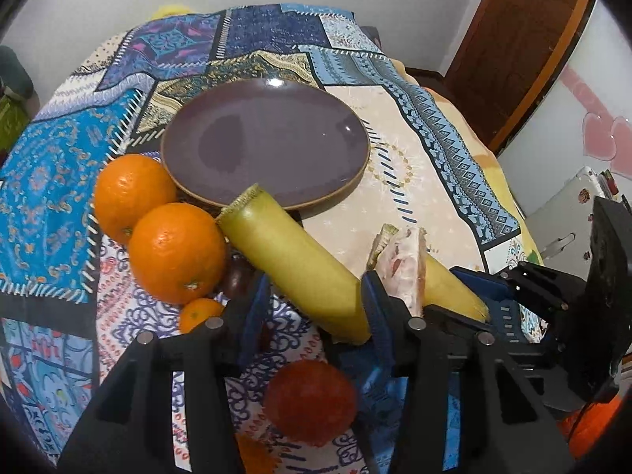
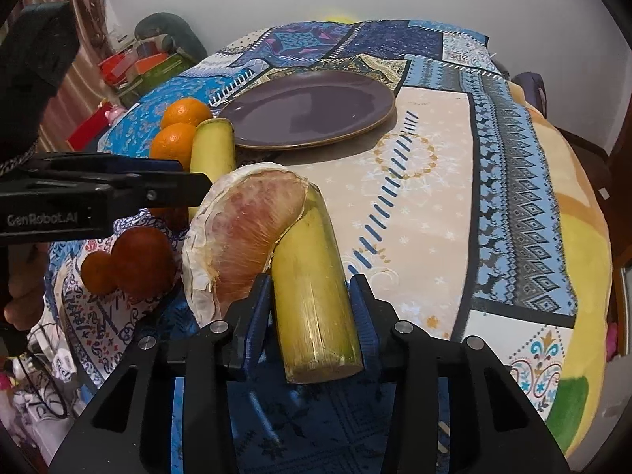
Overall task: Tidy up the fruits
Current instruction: 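Grasp a yellow cylinder with the left tool while the right tool grasps the other yellow cylinder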
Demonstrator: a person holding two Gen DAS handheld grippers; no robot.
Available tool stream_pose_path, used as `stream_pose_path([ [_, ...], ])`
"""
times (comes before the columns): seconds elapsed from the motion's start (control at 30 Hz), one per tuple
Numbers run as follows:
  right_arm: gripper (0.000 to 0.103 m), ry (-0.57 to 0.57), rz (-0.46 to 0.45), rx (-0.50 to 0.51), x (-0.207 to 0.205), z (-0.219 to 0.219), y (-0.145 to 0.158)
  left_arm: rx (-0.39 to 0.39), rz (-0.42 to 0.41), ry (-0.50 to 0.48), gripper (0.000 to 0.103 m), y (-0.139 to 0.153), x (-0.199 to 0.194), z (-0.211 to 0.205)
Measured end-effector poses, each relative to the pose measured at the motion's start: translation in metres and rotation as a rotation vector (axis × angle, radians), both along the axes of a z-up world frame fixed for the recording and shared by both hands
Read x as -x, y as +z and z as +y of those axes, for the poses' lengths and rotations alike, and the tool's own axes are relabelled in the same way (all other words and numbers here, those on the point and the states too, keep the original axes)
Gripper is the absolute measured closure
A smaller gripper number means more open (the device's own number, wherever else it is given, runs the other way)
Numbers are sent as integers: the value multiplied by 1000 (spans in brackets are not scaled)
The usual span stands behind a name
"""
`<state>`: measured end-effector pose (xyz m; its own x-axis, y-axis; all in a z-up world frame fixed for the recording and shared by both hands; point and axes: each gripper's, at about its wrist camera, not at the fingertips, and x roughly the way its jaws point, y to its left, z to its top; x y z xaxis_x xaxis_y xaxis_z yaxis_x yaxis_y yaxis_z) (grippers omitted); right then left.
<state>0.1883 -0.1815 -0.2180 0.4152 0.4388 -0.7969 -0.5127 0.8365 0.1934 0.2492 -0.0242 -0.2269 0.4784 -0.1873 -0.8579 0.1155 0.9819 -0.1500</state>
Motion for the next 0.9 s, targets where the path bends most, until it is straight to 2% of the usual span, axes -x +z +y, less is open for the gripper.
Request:
stream_pose_path([
  [0.53, 66, -151, -35, 49, -5, -44, -2, 23, 32, 71, 50, -11, -24, -11],
  [0.73, 65, -139, -26, 47, -8, -42, -3, 45, 87, 85, 50, -25, -40, -17],
  [0.9, 63, -104, -5, 42, -17, -37, -5, 52, 84, 83, 50, -28, -42, -18],
])
